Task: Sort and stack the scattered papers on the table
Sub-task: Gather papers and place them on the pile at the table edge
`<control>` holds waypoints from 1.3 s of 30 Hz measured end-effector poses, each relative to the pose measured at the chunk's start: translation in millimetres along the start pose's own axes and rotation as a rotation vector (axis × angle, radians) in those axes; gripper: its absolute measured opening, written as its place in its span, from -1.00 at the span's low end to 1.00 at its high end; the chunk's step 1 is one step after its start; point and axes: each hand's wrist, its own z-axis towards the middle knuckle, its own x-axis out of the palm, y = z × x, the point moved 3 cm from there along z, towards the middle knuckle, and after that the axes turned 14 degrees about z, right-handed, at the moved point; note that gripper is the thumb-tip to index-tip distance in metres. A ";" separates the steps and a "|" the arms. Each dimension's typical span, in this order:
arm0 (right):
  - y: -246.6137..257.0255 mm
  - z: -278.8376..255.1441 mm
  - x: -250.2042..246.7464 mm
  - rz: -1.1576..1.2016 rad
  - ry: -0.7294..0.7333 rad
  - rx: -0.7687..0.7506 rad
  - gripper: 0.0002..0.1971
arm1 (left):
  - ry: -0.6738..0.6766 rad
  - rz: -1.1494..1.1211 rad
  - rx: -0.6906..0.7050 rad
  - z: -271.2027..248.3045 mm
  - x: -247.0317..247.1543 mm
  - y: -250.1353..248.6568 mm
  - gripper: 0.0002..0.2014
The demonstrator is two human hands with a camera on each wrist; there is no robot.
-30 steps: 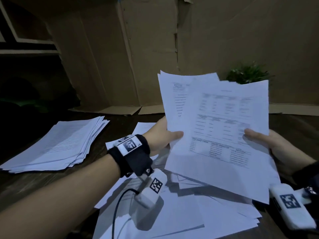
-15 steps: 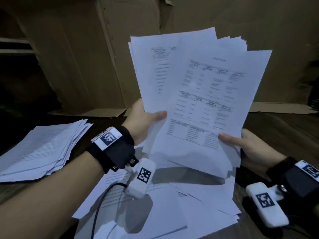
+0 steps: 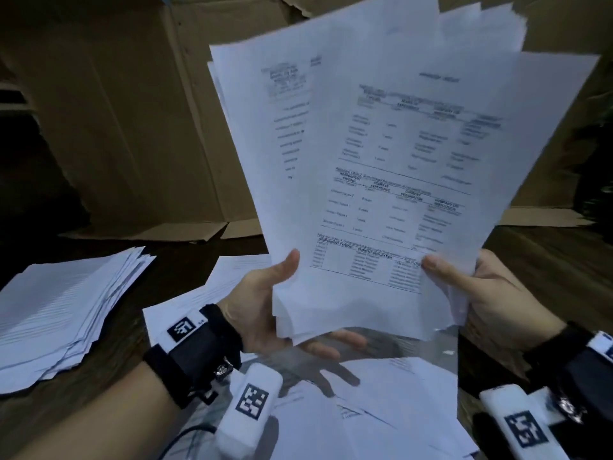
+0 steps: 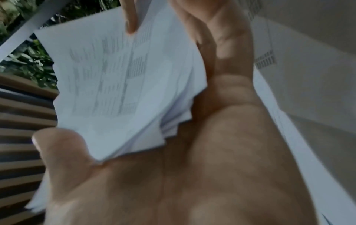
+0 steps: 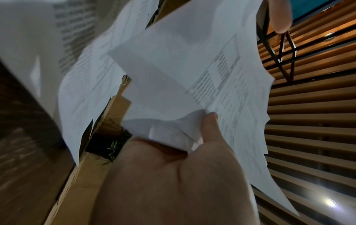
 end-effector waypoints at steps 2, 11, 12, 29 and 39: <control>-2.7 1.0 -1.3 0.003 -0.019 -0.018 -0.67 | -0.019 -0.009 0.024 -0.4 -7.1 1.3 -0.18; 13.8 -2.2 5.0 -0.188 -0.115 -0.153 -0.67 | -0.064 -0.062 -0.026 1.4 -14.7 18.0 -0.21; 14.8 -2.5 5.4 -0.192 -0.122 -0.155 -0.70 | -0.062 -0.077 -0.023 2.5 -15.5 19.5 -0.21; 9.6 -5.3 6.8 0.040 -0.018 -0.036 -0.42 | -0.014 -0.135 -0.083 7.4 -20.0 33.4 0.03; -0.9 -13.2 -10.9 0.618 0.009 0.027 -0.20 | -0.123 -0.158 -0.055 3.2 -21.2 28.7 0.01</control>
